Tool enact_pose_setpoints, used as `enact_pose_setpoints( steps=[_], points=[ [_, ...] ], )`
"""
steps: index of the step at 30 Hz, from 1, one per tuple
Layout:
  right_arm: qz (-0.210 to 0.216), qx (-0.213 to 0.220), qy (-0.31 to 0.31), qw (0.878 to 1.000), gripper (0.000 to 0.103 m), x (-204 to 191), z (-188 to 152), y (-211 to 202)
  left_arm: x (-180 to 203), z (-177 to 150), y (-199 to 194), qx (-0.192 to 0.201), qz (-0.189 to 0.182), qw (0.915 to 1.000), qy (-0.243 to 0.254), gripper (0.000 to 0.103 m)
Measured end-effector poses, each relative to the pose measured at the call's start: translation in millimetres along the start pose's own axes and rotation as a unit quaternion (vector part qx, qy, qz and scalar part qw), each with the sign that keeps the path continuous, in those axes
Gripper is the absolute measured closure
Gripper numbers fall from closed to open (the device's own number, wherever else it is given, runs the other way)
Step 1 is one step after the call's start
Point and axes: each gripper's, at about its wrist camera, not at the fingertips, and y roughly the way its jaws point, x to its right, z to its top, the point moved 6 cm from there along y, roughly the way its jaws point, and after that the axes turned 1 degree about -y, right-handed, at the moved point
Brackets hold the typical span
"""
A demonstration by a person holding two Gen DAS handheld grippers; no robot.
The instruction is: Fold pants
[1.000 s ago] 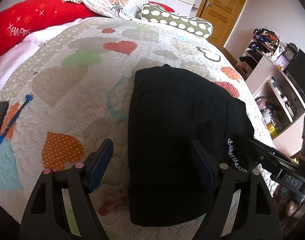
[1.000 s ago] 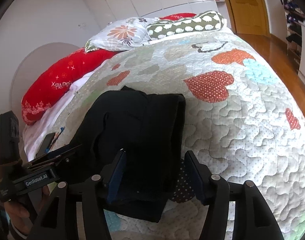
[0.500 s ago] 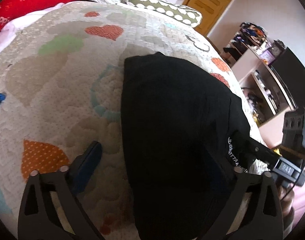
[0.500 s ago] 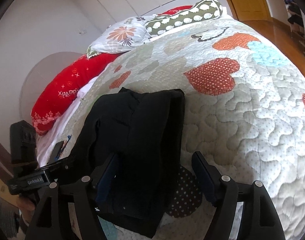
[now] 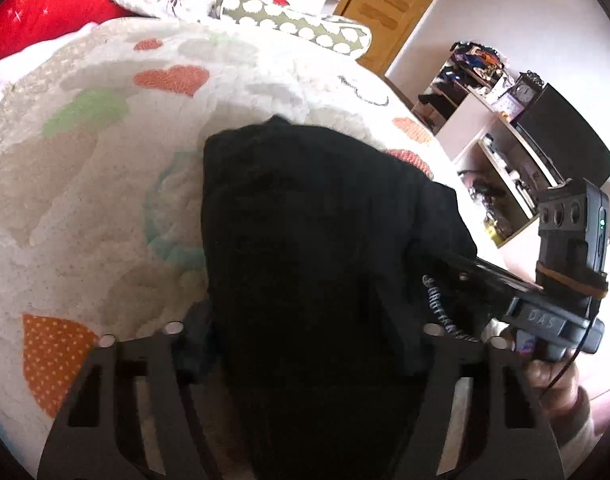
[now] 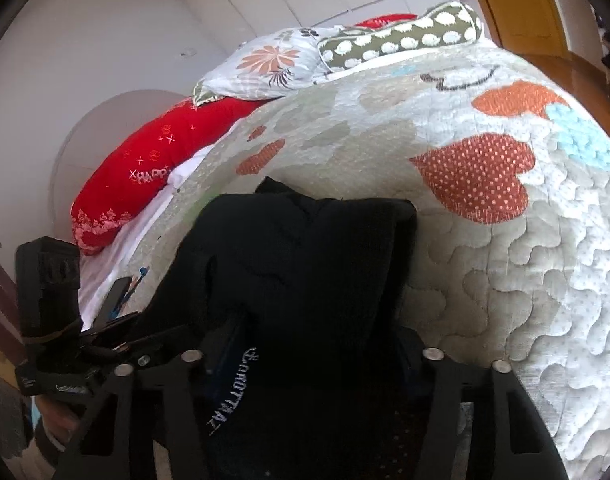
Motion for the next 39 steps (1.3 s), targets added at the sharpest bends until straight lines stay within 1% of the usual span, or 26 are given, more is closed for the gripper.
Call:
enact_pose_setpoints(
  steps=[1,2,3,5,7,10,13,15,16,17,18,19,20,21,23,25,26,27,29,30,32,34,36,39],
  points=[
    [-0.006,0.005,-0.007,1.0,0.059,-2.7,2.2,-3.9,2.5,2.4,-3.0,0.005,0.008,0.9999,0.006,0.051],
    [-0.007,0.009,-0.012,1.0,0.063,-5.7,4.9,-7.2,5.1,5.8,-7.1,0.012,0.012,0.9998,0.011,0.06],
    [-0.005,0.015,-0.02,1.0,0.064,-10.2,9.7,-11.5,7.7,11.5,-13.7,0.022,0.01,0.9996,0.014,0.063],
    [-0.005,0.025,-0.03,0.999,0.066,-15.6,17.5,-17.0,9.8,21.2,-20.1,0.028,-0.003,0.9995,0.016,0.066],
    [-0.011,0.036,-0.04,0.998,0.066,-19.4,29.6,-20.8,10.7,34.8,-25.3,0.04,-0.005,0.999,0.02,0.067],
    [-0.009,0.052,-0.041,0.998,0.066,-21.3,50.4,-23.2,11.1,57.8,-27.4,0.056,-0.005,0.9981,0.025,0.067],
    [-0.016,0.06,-0.038,0.997,0.066,-16.8,68.5,-16.1,4.0,72.1,-15.8,0.05,-0.009,0.9987,0.012,0.067],
    [-0.024,0.044,-0.025,0.998,0.065,-5.3,73.5,0.6,-7.7,75.4,5.8,0.027,0.003,0.9996,-0.007,0.066],
    [-0.035,0.034,-0.021,0.999,0.064,2.0,73.0,9.9,-16.8,73.5,20.6,0.007,0.017,0.9996,-0.019,0.063],
    [-0.053,0.021,-0.018,0.998,0.061,10.8,71.1,20.4,-23.6,71.1,29.7,-0.005,0.033,0.999,-0.028,0.047],
    [-0.086,0.003,-0.015,0.996,0.06,23.4,67.1,31.7,-33.3,68.2,37.4,-0.01,0.05,0.9979,-0.04,0.035],
    [-0.084,-0.001,-0.008,0.996,0.053,29.9,64.2,35.0,-39.9,66.6,37.8,-0.004,0.058,0.997,-0.05,0.021],
    [-0.071,0.004,0.006,0.997,0.05,34.4,62.4,32.3,-45.4,65.6,34.5,0.002,0.055,0.9969,-0.057,0.021],
    [-0.065,0.01,0.015,0.998,0.049,37.3,62.1,25.7,-47.3,64.7,32.2,0.002,0.048,0.997,-0.06,0.021],
    [-0.068,0.022,0.007,0.997,0.049,34.8,63.7,13.0,-50.8,63.0,26.3,0.003,0.046,0.9967,-0.067,0.021],
    [-0.094,0.042,-0.015,0.995,0.049,26.2,69.5,-1.0,-50.8,65.1,18.6,0.013,0.074,0.9952,-0.063,0.021],
    [-0.096,0.053,-0.026,0.994,0.049,21.1,73.5,-6.7,-47.9,66.5,16.3,0.019,0.083,0.9948,-0.056,0.021],
    [-0.087,0.066,-0.034,0.993,0.049,13.2,78.7,-12.9,-44.4,67.5,11.8,0.027,0.095,0.9941,-0.046,0.021],
    [-0.064,0.077,-0.046,0.994,0.05,-0.2,87.5,-18.2,-35.7,68.4,4.3,0.042,0.108,0.9929,-0.025,0.021],
    [-0.058,0.077,-0.055,0.994,0.051,-7.1,91.7,-16.7,-30.3,67.4,2.4,0.047,0.111,0.9925,-0.018,0.021],
    [-0.058,0.07,-0.078,0.993,0.056,-19.3,95.8,-9.1,-23.4,65.1,2.2,0.053,0.125,0.9907,-0.002,0.021],
    [-0.058,0.058,-0.087,0.993,0.06,-24.7,98.6,5.2,-20.5,64.4,11.4,0.046,0.14,0.989,0.013,0.021],
    [-0.068,0.042,-0.081,0.993,0.061,-20.6,99.0,22.7,-21.7,61.6,21.7,0.034,0.149,0.9881,0.016,0.021],
    [-0.091,0.003,-0.068,0.994,0.064,-3.3,91.7,53.4,-23.9,59.7,32.0,0.034,0.144,0.9889,0.011,0.02]
  ],
)
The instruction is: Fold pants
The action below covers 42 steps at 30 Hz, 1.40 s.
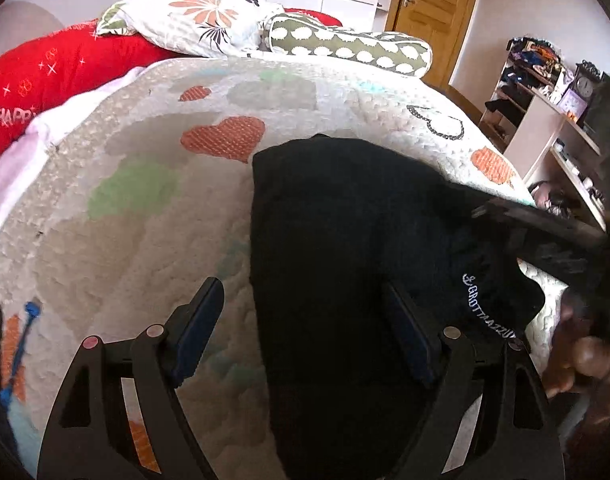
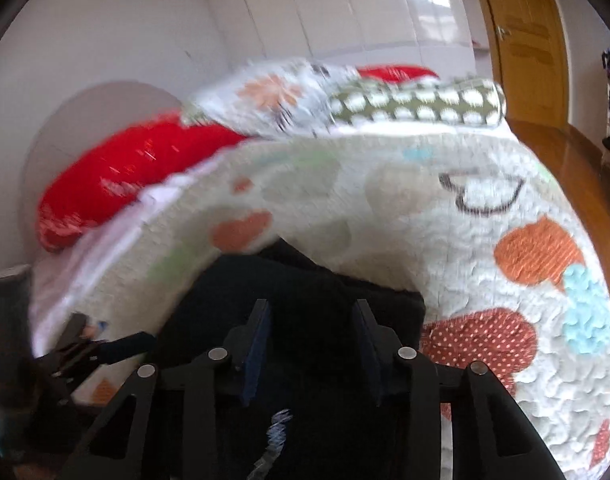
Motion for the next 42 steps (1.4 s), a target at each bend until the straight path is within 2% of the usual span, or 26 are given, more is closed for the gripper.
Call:
enact_pose_setpoints(
  steps=[5,10,14,17,19,22,26,30,42],
  points=[
    [0.002,0.0,0.0,1.0,0.064,6.6,-2.6,9.0,3.4,0.5,2.8,0.001,0.003,1.0,0.0,0.02],
    [0.003,0.012,-0.006,1.0,0.064,1.6,-4.0,-23.1,3.0,-0.8,-2.3,0.004,0.006,1.0,0.001,0.02],
    [-0.02,0.008,-0.023,0.999,0.064,0.4,-28.4,-45.1,1.5,-2.9,-4.9,0.007,0.006,1.0,-0.004,0.02],
    [-0.045,-0.019,-0.027,0.998,0.062,6.6,-52.8,-34.7,1.7,-4.7,-7.0,0.009,0.006,0.9999,-0.013,0.02],
    [-0.045,-0.013,-0.023,0.999,0.059,9.5,-58.4,-31.4,2.4,-6.3,-10.2,0.011,0.011,0.9998,-0.014,0.02],
    [-0.039,-0.008,-0.005,0.999,0.059,10.3,-52.3,-43.4,3.5,-7.4,-22.5,0.023,0.025,0.9994,-0.008,0.02],
    [-0.039,0.037,-0.005,0.999,0.059,1.4,-40.3,-74.0,1.9,-7.2,-40.3,0.041,0.035,0.9985,-0.011,0.02],
    [-0.048,0.066,-0.004,0.997,0.053,-8.5,-33.6,-94.7,4.0,-7.4,-62.8,0.062,0.041,0.9971,-0.015,0.02],
    [-0.04,0.069,-0.014,0.997,0.052,-39.7,-41.9,-123.1,11.9,-18.5,-112.8,0.105,0.052,0.993,-0.014,0.02]
  ],
)
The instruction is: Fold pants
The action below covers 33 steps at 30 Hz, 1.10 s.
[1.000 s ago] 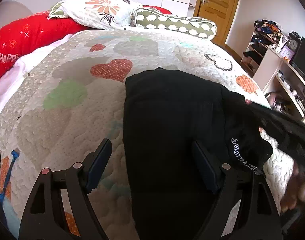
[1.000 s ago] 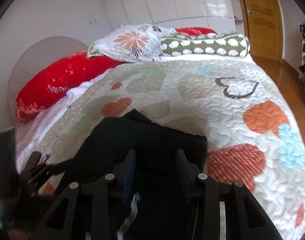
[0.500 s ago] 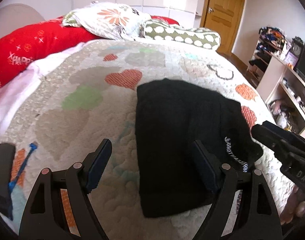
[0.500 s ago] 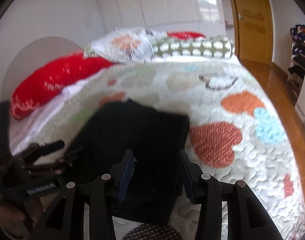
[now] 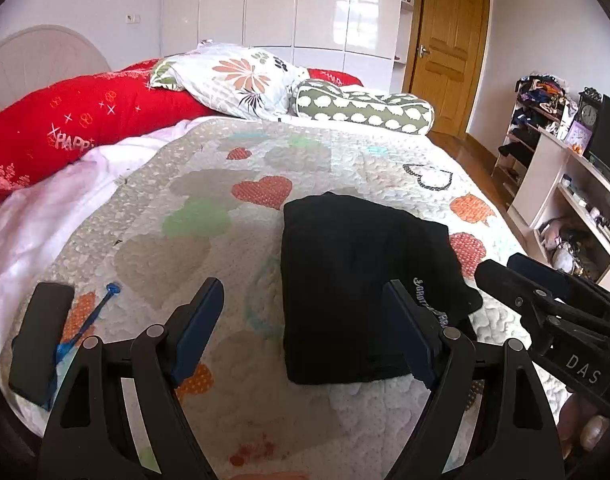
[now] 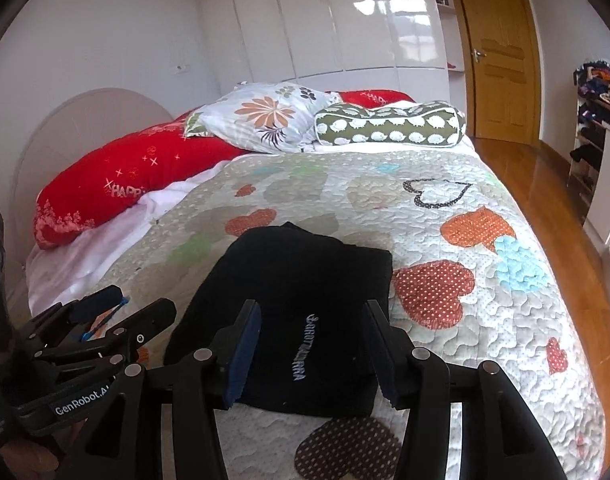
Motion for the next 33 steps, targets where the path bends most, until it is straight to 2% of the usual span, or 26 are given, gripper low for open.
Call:
enact_pose_setpoints(
  steps=[11,33],
  points=[
    [-0.001,0.005,-0.002,1.0,0.052,-9.1,-5.9,-20.6,4.2,-5.8,-27.0,0.016,0.001,0.9999,0.001,0.02],
    [-0.004,0.01,0.008,1.0,0.052,-0.5,-11.3,-39.7,10.4,-11.6,-42.2,0.02,0.004,0.9997,0.012,0.02]
  ],
)
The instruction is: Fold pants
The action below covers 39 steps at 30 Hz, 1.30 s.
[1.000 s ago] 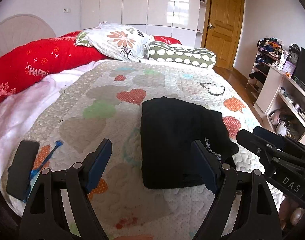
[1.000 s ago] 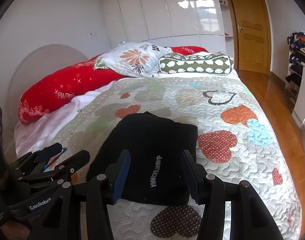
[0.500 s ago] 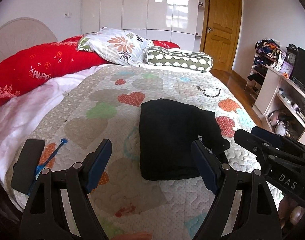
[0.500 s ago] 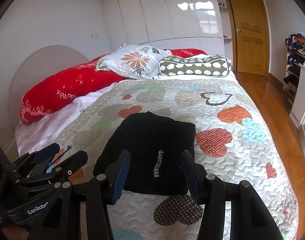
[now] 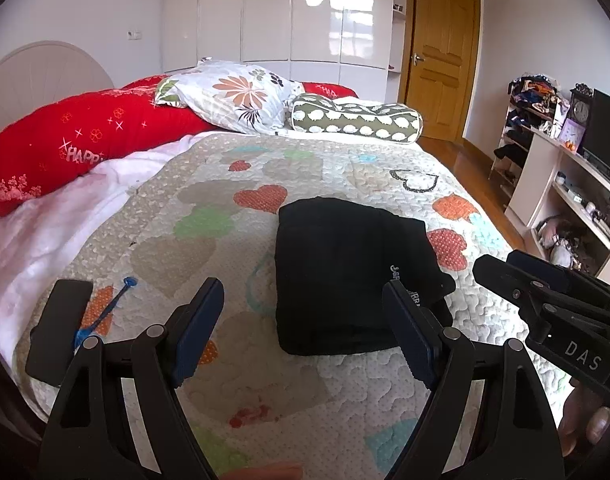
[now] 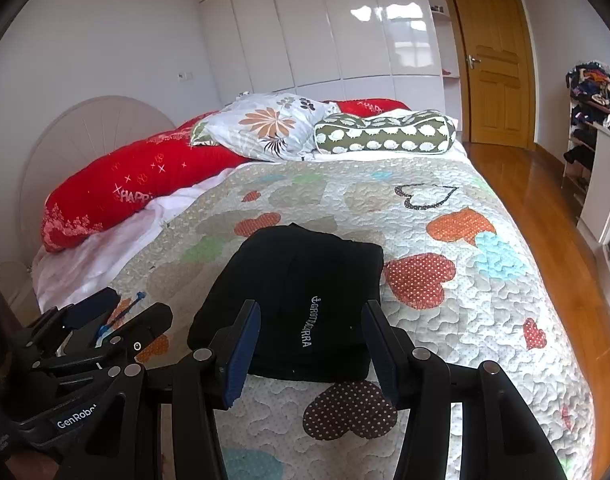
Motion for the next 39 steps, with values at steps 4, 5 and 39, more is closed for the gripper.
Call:
enact_pose_setpoints(
  steps=[4,5,39],
  points=[
    [0.0,-0.005,0.0,1.0,0.052,-0.6,-1.5,2.8,-0.4,-1.8,2.8,-0.004,0.0,1.0,-0.001,0.02],
    [0.0,-0.005,0.001,1.0,0.052,-0.5,-2.0,3.3,0.2,-2.3,3.6,-0.005,0.0,1.0,-0.001,0.02],
    [0.0,-0.017,0.004,1.0,0.052,0.1,-5.9,7.2,2.3,-5.8,8.5,-0.012,0.001,0.9999,0.0,0.02]
  ],
)
